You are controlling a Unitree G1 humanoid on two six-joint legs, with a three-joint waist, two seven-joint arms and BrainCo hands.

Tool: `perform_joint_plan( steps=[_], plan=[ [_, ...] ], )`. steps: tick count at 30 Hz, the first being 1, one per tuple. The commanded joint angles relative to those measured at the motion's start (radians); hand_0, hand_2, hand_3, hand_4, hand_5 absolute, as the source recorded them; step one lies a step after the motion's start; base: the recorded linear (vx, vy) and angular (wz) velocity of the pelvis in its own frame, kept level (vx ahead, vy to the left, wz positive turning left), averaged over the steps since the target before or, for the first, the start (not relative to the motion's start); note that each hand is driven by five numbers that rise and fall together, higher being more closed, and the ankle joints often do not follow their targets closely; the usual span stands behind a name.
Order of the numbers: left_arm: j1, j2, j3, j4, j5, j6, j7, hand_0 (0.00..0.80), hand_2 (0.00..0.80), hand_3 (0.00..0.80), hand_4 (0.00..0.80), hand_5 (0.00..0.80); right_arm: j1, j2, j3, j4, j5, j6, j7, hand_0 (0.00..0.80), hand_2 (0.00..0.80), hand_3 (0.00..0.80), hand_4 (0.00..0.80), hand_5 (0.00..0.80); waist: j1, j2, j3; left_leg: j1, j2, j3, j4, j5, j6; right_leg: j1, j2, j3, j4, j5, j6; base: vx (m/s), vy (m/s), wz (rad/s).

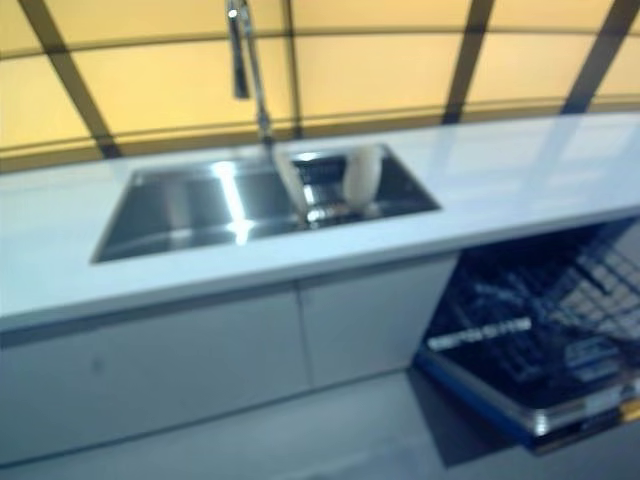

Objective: Take plates into dishwasher

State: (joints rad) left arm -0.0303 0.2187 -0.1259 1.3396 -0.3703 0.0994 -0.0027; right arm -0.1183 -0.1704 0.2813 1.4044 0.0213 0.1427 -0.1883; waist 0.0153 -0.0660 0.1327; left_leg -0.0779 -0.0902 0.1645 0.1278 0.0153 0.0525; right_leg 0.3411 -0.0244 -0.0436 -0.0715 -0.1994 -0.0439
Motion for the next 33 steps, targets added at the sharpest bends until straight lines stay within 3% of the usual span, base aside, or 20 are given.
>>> perform_joint_plan(
  steps=[1, 2, 3, 4, 6, 7, 9, 10, 11, 14, 16, 19, 27, 33],
  plan=[
    [-0.008, -0.026, -0.023, 0.040, 0.054, 0.013, -0.003, 0.000, 0.000, 0.000, 0.000, 0.000, 0.045, -0.036, -0.058, -0.001, 0.051, 0.004, -0.036, 0.000, 0.000, 0.000, 0.000, 0.000, 0.006, 0.022, -0.083, -0.082, 0.024, 0.009, 0.113, -0.127, -0.002, -0.034, -0.033, -0.085, 0.248, 0.027, 0.103, 0.280, 0.201, 0.04],
    [-0.008, -0.023, -0.025, 0.037, 0.054, 0.013, 0.001, 0.000, 0.000, 0.000, 0.000, 0.000, 0.042, -0.034, -0.063, -0.001, 0.053, 0.004, -0.037, 0.000, 0.000, 0.000, 0.000, 0.000, 0.005, 0.018, -0.089, -0.057, 0.010, 0.004, 0.088, -0.125, 0.011, -0.064, -0.053, -0.096, 0.326, 0.086, 0.128, 0.330, 0.279, -0.03],
    [-0.010, -0.017, -0.027, 0.035, 0.045, 0.013, 0.006, 0.000, 0.000, 0.000, 0.000, 0.000, 0.040, -0.033, -0.070, -0.003, 0.042, 0.001, -0.033, 0.000, 0.000, 0.000, 0.000, 0.000, -0.001, 0.018, -0.092, -0.010, -0.011, -0.008, 0.039, -0.122, 0.035, -0.142, -0.086, -0.095, 0.497, 0.176, 0.156, 0.234, 0.279, -0.05],
    [-0.015, -0.008, -0.031, 0.036, 0.037, 0.019, 0.002, 0.000, 0.000, 0.000, 0.000, 0.000, 0.044, -0.034, -0.075, -0.008, 0.034, -0.007, -0.035, 0.000, 0.000, 0.000, 0.000, 0.000, -0.015, 0.021, -0.088, 0.029, -0.032, -0.022, 0.001, -0.126, 0.058, -0.251, -0.106, -0.066, 0.705, 0.246, 0.172, 0.189, 0.277, -0.13],
    [-0.027, 0.009, -0.035, 0.033, 0.054, 0.038, -0.008, 0.000, 0.000, 0.000, 0.000, 0.000, 0.049, -0.040, -0.079, -0.018, 0.053, -0.014, -0.042, 0.000, 0.000, 0.000, 0.000, 0.000, -0.030, 0.029, -0.070, 0.081, -0.044, -0.036, -0.031, -0.121, 0.067, -0.409, -0.116, -0.056, 0.845, 0.315, 0.166, 0.121, 0.203, -0.11],
    [-0.032, 0.016, -0.035, 0.034, 0.063, 0.047, -0.007, 0.000, 0.000, 0.000, 0.000, 0.000, 0.048, -0.041, -0.076, -0.020, 0.075, -0.012, -0.046, 0.000, 0.000, 0.000, 0.000, 0.000, -0.030, 0.038, -0.061, 0.108, -0.040, -0.038, -0.051, -0.112, 0.065, -0.458, -0.130, -0.080, 0.818, 0.305, 0.152, 0.155, 0.111, 0.14],
    [-0.042, 0.022, -0.047, 0.042, 0.052, 0.049, -0.006, 0.000, 0.000, 0.000, 0.000, 0.000, 0.041, -0.043, -0.064, -0.015, 0.102, -0.020, -0.051, 0.000, 0.000, 0.000, 0.000, 0.000, -0.030, 0.073, -0.044, 0.161, -0.005, -0.045, -0.101, -0.083, 0.043, -0.449, -0.118, -0.144, 0.558, 0.231, 0.115, 0.192, -0.025, 0.23],
    [-0.043, 0.022, -0.048, 0.043, 0.052, 0.048, -0.007, 0.000, 0.000, 0.000, 0.000, 0.000, 0.041, -0.043, -0.062, -0.015, 0.102, -0.020, -0.050, 0.000, 0.000, 0.000, 0.000, 0.000, -0.030, 0.078, -0.041, 0.166, 0.000, -0.047, -0.104, -0.081, 0.040, -0.440, -0.113, -0.150, 0.520, 0.227, 0.111, 0.195, -0.139, 0.29],
    [-0.048, 0.021, -0.056, 0.049, 0.060, 0.043, -0.018, 0.000, 0.000, 0.000, 0.000, 0.000, 0.042, -0.047, -0.061, -0.012, 0.107, -0.026, -0.051, 0.000, 0.000, 0.000, 0.000, 0.000, -0.029, 0.090, -0.037, 0.169, 0.013, -0.064, -0.110, -0.087, 0.035, -0.433, -0.095, -0.128, 0.279, 0.253, 0.116, 0.177, -0.138, 0.37],
    [-0.049, 0.024, -0.056, 0.047, 0.053, 0.040, -0.015, 0.000, 0.000, 0.000, 0.000, 0.000, 0.039, -0.051, -0.067, -0.011, 0.105, -0.029, -0.052, 0.000, 0.000, 0.000, 0.000, 0.000, -0.030, 0.084, -0.041, 0.160, 0.008, -0.060, -0.088, -0.114, 0.035, -0.452, -0.086, -0.048, -0.003, 0.374, 0.147, 0.166, -0.172, 0.21],
    [-0.030, 0.032, -0.039, 0.042, 0.058, 0.035, -0.023, 0.000, 0.000, 0.000, 0.000, 0.000, 0.034, -0.054, -0.077, -0.015, 0.089, -0.010, -0.046, 0.000, 0.000, 0.000, 0.000, 0.000, -0.024, 0.070, -0.040, 0.165, 0.015, -0.063, -0.033, -0.160, 0.042, -0.432, -0.072, -0.051, 0.043, 0.329, 0.142, 0.250, -0.241, 0.04],
    [-0.002, 0.018, -0.007, 0.057, 0.076, 0.019, -0.024, 0.000, 0.000, 0.000, 0.000, 0.000, 0.034, -0.048, -0.080, -0.009, 0.088, -0.003, -0.046, 0.000, 0.000, 0.000, 0.000, 0.000, -0.021, 0.063, -0.051, 0.211, 0.033, -0.047, -0.048, -0.172, 0.035, -0.396, -0.064, -0.072, 0.071, 0.311, 0.146, 0.252, -0.161, 0.21],
    [0.020, -0.004, -0.006, 0.077, 0.102, 0.004, -0.017, 0.000, 0.000, 0.000, 0.000, 0.000, 0.033, -0.041, -0.070, -0.018, 0.055, -0.017, -0.060, 0.000, 0.000, 0.000, 0.000, 0.000, -0.018, 0.064, -0.088, 0.272, 0.044, -0.044, -0.166, -0.148, 0.011, -0.331, -0.056, -0.101, -0.007, 0.300, 0.157, 0.148, -0.046, 0.01],
    [0.022, 0.016, -0.006, 0.085, 0.110, 0.002, -0.023, 0.000, 0.000, 0.000, 0.000, 0.000, 0.023, -0.027, -0.052, -0.026, 0.088, -0.028, -0.037, 0.000, 0.000, 0.000, 0.000, 0.000, -0.017, 0.073, -0.072, 0.279, 0.044, -0.034, -0.182, -0.146, 0.016, -0.372, -0.077, -0.126, 0.038, 0.301, 0.174, 0.015, 0.006, 0.00]
  ],
)
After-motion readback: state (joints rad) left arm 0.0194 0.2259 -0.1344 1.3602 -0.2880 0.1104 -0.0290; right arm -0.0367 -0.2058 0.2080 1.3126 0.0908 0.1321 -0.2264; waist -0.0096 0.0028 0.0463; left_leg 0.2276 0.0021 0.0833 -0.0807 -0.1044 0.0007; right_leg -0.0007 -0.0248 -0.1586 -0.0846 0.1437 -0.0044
